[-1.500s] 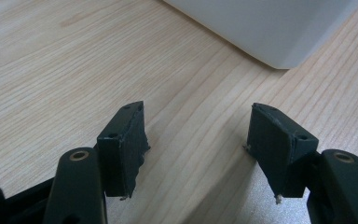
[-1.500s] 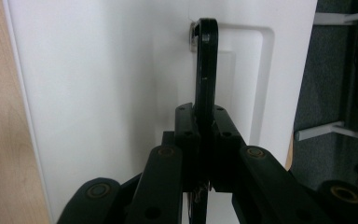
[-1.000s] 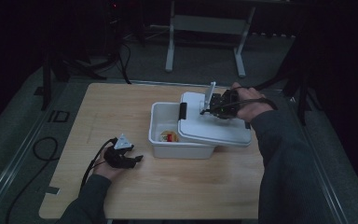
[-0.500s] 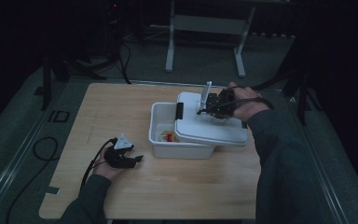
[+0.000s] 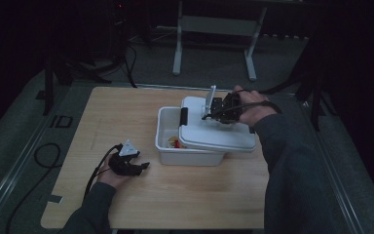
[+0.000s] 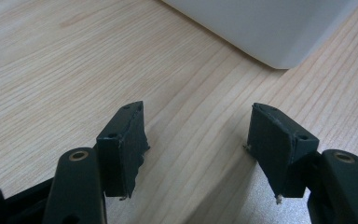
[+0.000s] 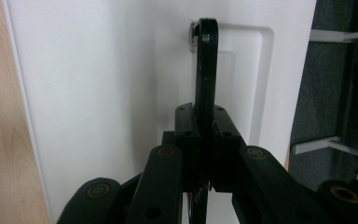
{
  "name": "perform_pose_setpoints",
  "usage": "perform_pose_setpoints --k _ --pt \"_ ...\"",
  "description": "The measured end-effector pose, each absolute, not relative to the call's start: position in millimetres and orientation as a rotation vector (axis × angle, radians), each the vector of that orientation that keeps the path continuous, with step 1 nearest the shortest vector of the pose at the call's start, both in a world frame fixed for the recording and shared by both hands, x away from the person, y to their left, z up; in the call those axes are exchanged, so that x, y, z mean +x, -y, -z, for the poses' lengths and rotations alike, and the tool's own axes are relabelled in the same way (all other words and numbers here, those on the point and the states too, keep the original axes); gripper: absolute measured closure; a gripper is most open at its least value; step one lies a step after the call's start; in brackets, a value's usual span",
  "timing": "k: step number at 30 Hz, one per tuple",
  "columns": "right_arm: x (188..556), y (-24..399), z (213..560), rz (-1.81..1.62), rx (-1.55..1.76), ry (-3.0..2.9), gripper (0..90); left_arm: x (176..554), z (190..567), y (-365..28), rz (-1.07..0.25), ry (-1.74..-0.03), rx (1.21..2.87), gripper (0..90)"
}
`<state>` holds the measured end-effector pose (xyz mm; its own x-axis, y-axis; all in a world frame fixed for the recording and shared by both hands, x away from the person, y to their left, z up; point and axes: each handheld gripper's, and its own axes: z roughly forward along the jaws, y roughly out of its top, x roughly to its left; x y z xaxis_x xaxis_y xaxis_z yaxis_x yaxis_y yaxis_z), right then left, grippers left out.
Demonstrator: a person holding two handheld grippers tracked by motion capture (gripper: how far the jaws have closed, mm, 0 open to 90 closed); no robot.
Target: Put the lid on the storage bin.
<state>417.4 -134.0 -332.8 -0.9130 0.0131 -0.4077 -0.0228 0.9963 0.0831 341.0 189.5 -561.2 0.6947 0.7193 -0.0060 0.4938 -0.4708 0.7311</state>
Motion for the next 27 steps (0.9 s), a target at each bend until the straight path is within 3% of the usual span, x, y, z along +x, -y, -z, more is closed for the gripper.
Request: perform_pose_setpoints --k 27 --pt "417 107 330 -0.115 -0.063 -2.718 84.2 341 561 -190 -0.391 -0.923 2.162 37.0"
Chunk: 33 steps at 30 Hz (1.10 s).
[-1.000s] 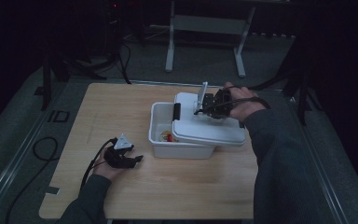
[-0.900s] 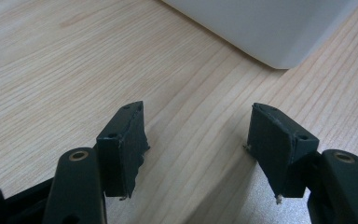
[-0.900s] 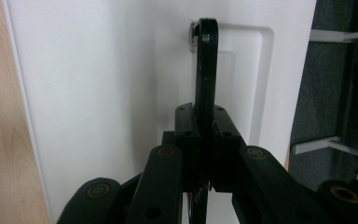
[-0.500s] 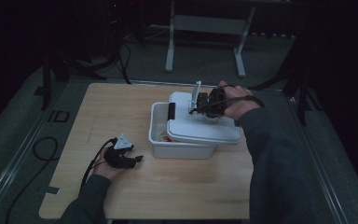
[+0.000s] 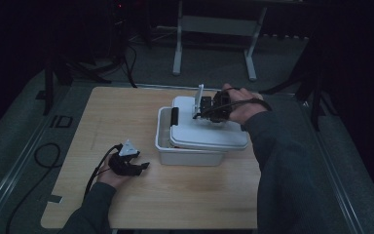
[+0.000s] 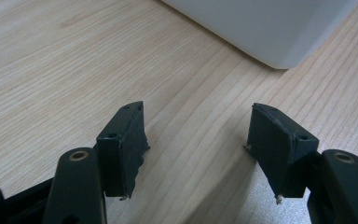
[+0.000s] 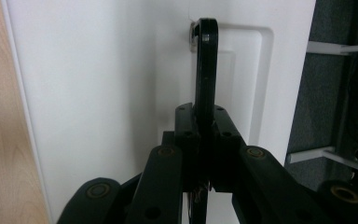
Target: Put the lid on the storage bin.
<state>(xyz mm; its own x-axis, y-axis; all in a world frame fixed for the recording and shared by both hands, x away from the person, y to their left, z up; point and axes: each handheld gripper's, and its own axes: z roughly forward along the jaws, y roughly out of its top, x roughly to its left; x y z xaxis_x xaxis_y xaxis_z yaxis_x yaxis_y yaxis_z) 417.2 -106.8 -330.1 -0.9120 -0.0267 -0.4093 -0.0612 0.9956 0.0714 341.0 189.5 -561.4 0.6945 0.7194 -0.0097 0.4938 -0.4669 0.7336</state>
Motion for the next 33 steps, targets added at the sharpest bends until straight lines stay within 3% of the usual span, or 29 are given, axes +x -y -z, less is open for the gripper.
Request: perform_pose_setpoints --k 33 --pt "418 78 335 -0.12 -0.101 -2.729 84.3 341 562 -190 -0.391 -0.922 2.161 37.0"
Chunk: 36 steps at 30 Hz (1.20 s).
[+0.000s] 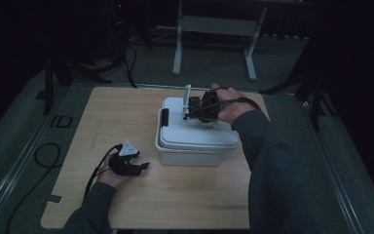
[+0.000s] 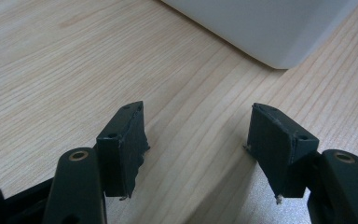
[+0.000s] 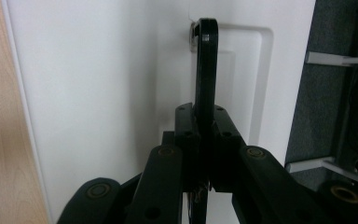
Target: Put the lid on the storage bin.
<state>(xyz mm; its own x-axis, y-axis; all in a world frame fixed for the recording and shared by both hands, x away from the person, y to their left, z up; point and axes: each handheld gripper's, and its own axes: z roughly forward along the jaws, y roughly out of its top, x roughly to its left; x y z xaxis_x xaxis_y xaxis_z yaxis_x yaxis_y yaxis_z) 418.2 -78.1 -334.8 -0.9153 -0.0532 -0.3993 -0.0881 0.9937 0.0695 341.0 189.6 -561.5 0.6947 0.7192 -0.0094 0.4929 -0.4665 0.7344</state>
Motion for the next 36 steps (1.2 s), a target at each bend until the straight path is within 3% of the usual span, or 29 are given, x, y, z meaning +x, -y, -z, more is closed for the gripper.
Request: perform_pose_setpoints --k 36 --pt "424 54 355 -0.065 -0.114 -2.75 84.3 341 561 -190 -0.39 -0.918 2.166 36.9"
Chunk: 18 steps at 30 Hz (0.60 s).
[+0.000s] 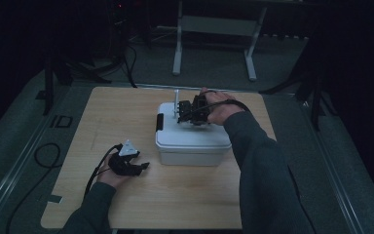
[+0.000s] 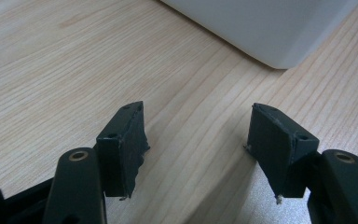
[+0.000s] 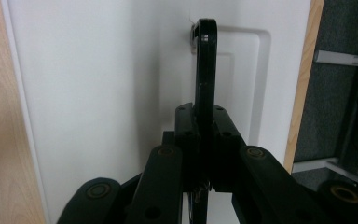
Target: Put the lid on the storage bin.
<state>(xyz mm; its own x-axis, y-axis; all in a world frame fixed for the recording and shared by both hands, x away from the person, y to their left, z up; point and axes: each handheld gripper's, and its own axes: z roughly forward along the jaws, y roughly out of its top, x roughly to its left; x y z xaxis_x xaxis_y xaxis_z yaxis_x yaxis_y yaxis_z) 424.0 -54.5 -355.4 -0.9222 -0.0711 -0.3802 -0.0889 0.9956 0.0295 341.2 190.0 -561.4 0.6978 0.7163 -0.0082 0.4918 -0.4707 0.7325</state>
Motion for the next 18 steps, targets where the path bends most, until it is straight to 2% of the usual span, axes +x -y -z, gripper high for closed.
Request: perform_pose_setpoints --k 18 --pt "426.0 50.8 364.9 -0.053 -0.102 -2.762 83.9 341.1 561.3 -189.9 -0.386 -0.919 2.167 36.8"
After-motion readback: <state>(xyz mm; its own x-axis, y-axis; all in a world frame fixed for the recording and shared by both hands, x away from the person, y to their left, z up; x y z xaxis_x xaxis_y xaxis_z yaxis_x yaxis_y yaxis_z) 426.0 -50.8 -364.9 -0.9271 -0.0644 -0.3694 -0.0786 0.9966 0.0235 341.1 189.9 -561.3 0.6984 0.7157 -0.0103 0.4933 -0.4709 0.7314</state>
